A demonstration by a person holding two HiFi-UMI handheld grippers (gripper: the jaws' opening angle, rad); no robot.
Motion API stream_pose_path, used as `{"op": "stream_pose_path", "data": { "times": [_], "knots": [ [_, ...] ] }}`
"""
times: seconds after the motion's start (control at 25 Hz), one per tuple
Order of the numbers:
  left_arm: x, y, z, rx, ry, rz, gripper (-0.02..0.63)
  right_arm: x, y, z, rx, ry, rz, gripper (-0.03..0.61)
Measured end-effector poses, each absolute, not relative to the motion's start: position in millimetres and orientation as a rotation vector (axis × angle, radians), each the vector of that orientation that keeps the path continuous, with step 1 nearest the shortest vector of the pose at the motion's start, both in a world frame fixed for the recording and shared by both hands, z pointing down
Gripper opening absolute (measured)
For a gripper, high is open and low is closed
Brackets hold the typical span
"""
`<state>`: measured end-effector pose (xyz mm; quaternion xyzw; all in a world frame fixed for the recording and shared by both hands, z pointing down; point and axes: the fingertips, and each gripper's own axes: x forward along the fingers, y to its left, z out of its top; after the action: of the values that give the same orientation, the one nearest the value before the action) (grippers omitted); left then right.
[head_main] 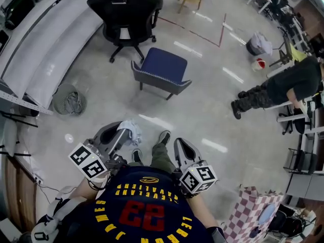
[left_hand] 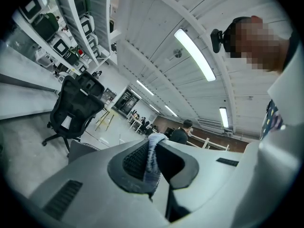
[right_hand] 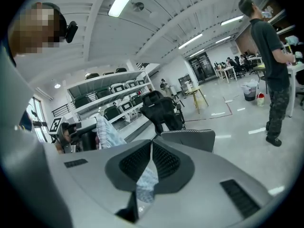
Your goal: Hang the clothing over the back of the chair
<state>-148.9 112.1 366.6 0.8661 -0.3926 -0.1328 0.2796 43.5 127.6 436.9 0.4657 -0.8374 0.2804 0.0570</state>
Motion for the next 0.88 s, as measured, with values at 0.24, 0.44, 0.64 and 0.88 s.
{"op": "stream_pose_path", "data": {
  "times": [0.24, 0.44, 0.64, 0.88],
  "knots": [
    [-154.5, 70.2, 350.5, 2.326, -1.149, -0.362, 0.032, 32.3, 69.9, 439.7, 1.298, -2.616, 0.862, 0.02],
    [-145.3, 23.2, 329.0, 2.336, -1.216, -0.372, 0.032, 44.3, 14.1, 436.3, 1.243, -2.657, 0.886, 0.02],
    [-121.2, -27.8, 318.1, 2.318, -1.247, -0.358, 0.032, 65.7, -35.7, 436.3, 1.202, -2.676, 0.934, 0.02],
    [-93.4, -85.4, 297.3, 2.324, -1.305, -0.368, 0.032, 105.2, -84.4, 439.5, 1.189, -2.693, 0.975, 0.02]
  ]
}}
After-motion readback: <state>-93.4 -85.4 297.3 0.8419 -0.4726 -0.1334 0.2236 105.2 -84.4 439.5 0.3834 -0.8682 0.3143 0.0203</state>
